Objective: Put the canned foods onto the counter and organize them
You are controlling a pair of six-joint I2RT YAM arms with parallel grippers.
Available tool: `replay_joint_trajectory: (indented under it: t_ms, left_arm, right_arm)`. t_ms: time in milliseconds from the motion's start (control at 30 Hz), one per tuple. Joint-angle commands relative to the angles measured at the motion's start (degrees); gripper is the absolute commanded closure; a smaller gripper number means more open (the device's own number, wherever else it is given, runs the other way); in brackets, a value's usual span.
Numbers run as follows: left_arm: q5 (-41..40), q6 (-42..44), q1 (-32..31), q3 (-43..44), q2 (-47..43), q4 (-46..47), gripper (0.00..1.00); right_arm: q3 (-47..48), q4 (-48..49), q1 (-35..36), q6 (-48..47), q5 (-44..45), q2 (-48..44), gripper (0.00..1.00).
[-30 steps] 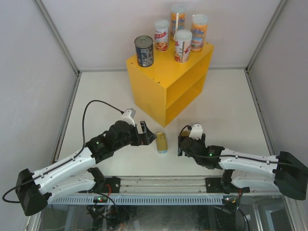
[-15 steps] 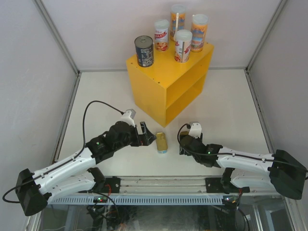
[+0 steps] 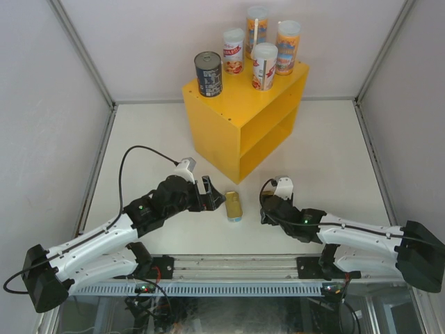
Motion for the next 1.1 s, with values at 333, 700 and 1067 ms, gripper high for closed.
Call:
replay_joint_trajectory:
  t_ms: [333,700,1067]
  left_arm:
    - [0.4,0.0,-0.2,-0.2,-0.1,1.8,0.02]
    - [0.5,0.1,-0.2,-0.3,0.5,2.2,0.02]
    - [0.8,1.4,0.1,1.4,2.0,1.6,0.02]
  right_arm:
    - [4.5,-2.7,-0.9,-4.2,-0.4,-6.7,0.59]
    - [5.6,-4.4,-1.0,-5.5,0.0,-11.8,0.63]
    - [8.7,-6.2,-1.0,-8.1,-0.2,-15.1,0.66]
